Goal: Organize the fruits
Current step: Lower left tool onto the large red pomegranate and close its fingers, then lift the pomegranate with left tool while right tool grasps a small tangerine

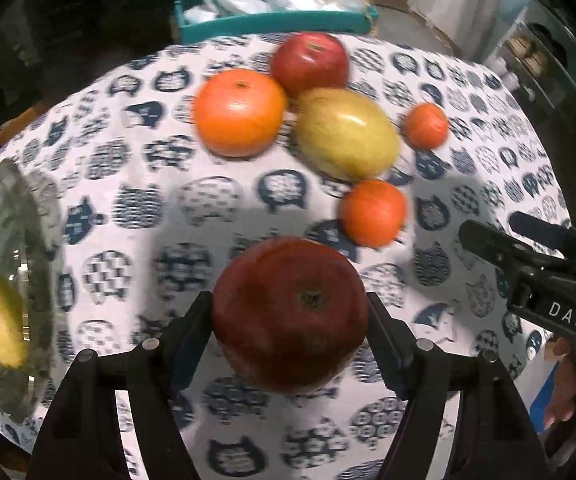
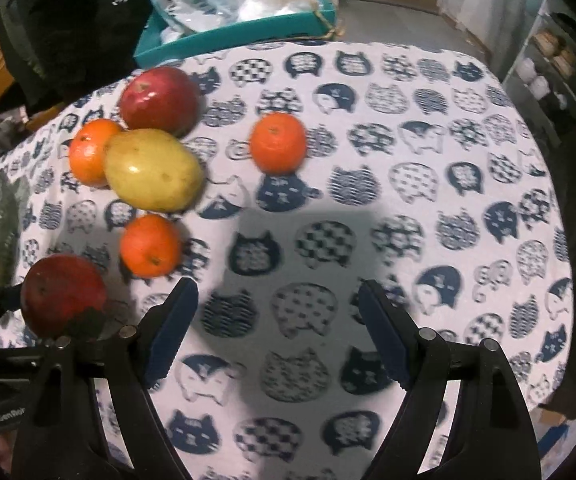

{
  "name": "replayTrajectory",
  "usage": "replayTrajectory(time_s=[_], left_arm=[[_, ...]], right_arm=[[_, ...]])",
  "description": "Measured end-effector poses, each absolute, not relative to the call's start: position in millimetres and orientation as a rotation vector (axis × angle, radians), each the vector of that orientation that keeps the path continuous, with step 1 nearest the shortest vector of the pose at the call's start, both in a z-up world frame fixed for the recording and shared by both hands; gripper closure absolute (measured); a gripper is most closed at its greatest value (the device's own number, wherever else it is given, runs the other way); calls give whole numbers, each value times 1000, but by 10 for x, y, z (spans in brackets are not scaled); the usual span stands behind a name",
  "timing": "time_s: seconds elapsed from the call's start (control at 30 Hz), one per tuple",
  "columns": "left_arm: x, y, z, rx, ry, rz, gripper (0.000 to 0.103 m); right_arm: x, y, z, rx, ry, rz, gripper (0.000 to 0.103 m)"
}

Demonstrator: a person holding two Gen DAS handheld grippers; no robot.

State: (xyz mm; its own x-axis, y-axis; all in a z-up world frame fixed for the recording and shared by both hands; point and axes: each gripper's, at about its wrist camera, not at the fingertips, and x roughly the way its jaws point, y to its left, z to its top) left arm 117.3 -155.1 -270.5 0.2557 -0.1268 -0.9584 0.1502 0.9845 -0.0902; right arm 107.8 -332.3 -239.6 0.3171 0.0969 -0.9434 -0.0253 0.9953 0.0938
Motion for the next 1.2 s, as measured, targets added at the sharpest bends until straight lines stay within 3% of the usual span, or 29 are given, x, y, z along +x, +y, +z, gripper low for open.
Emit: replayTrajectory(time_s=[0.63, 0.83, 0.9, 1.2], left_arm=[[1271, -943, -2705, -45, 1273, -90, 28], [1266, -866, -2677, -57, 1264, -88, 28], [1259, -837, -2660, -58, 1259, -85, 28], [1157, -711, -2490, -62, 1219, -77, 28]], right_arm=[[1374, -2561, -2729, 18, 1295, 217, 22], [1407, -2476, -2819, -2, 1308, 226, 43], [1413, -2442, -2807, -14, 1303, 232, 57], [1309, -2298, -2663, -70, 1257, 205, 59]])
